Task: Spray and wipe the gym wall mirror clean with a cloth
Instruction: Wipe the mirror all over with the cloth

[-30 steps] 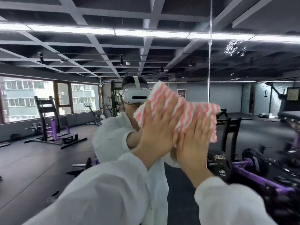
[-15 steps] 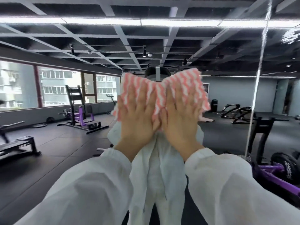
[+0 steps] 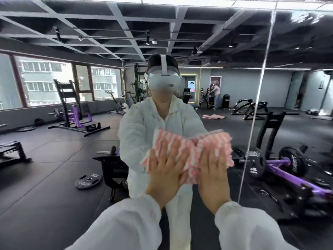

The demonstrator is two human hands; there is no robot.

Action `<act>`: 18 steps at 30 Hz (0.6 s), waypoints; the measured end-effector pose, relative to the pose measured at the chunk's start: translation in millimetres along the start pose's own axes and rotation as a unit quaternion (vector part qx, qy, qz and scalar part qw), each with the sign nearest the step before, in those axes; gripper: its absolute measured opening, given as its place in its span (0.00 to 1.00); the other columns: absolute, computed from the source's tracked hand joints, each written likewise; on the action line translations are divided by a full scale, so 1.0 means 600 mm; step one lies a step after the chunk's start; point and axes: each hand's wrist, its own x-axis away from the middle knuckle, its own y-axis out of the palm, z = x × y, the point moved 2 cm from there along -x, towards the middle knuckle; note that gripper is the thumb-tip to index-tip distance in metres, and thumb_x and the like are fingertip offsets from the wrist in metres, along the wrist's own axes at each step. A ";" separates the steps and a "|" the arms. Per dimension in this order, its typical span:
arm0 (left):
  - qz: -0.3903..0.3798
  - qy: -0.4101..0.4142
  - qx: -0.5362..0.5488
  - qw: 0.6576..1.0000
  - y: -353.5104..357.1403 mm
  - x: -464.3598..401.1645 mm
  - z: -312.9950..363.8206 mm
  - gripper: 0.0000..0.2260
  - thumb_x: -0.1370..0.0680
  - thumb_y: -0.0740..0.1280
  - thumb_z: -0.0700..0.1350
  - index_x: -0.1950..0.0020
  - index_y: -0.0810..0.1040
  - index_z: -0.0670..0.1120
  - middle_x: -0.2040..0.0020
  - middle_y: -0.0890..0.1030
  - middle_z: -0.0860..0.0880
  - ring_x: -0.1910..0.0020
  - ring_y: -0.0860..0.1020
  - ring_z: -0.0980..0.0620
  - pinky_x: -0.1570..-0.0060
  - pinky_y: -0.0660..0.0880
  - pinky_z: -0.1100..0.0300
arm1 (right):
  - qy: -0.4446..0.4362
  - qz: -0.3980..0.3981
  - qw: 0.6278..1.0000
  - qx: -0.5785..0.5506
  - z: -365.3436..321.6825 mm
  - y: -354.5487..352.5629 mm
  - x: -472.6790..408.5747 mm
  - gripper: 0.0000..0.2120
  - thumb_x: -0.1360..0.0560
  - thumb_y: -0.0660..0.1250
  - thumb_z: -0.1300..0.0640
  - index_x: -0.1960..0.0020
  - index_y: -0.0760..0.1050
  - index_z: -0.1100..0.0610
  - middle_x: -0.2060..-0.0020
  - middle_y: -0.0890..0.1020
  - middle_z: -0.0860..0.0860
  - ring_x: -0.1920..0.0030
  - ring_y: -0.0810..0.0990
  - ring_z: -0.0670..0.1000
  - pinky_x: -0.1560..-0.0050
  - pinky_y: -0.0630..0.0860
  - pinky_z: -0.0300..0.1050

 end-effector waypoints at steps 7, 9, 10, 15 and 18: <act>0.067 0.008 0.025 0.997 -0.055 -0.148 0.013 0.27 0.23 0.56 0.54 0.24 0.59 0.50 0.24 0.55 0.44 0.25 0.49 0.39 0.28 0.43 0.40 | 0.217 0.057 0.963 -0.147 0.082 -0.070 -0.107 0.29 0.21 0.48 0.51 0.25 0.51 0.67 0.27 0.53 0.69 0.30 0.47 0.77 0.31 0.47 0.72; 0.086 -0.003 0.022 0.996 -0.072 -0.159 -0.026 0.25 0.22 0.54 0.53 0.25 0.59 0.49 0.25 0.57 0.43 0.26 0.52 0.39 0.28 0.41 0.42 | 0.222 0.088 0.956 -0.173 0.065 -0.085 -0.149 0.30 0.20 0.47 0.46 0.23 0.51 0.62 0.26 0.52 0.66 0.29 0.46 0.76 0.31 0.45 0.72; 0.090 -0.009 0.014 0.996 -0.077 -0.156 -0.052 0.25 0.21 0.54 0.53 0.25 0.59 0.48 0.25 0.58 0.42 0.26 0.52 0.38 0.28 0.41 0.43 | 0.208 0.097 0.959 -0.167 0.045 -0.090 -0.167 0.30 0.19 0.46 0.43 0.23 0.51 0.60 0.25 0.53 0.66 0.29 0.46 0.76 0.32 0.44 0.71; 0.073 -0.085 -0.011 0.994 -0.079 -0.069 -0.165 0.26 0.19 0.48 0.55 0.23 0.52 0.48 0.25 0.56 0.39 0.25 0.47 0.39 0.29 0.45 0.41 | 0.070 0.103 0.987 -0.100 -0.083 -0.085 -0.206 0.28 0.19 0.48 0.40 0.23 0.49 0.51 0.25 0.51 0.60 0.28 0.48 0.71 0.29 0.37 0.63; 0.033 -0.132 -0.018 0.991 -0.066 0.027 -0.207 0.26 0.18 0.41 0.57 0.22 0.40 0.51 0.25 0.51 0.39 0.26 0.46 0.38 0.31 0.47 0.40 | -0.033 0.092 0.991 -0.088 -0.171 -0.072 -0.190 0.28 0.22 0.49 0.40 0.24 0.51 0.48 0.26 0.51 0.55 0.27 0.47 0.67 0.29 0.38 0.63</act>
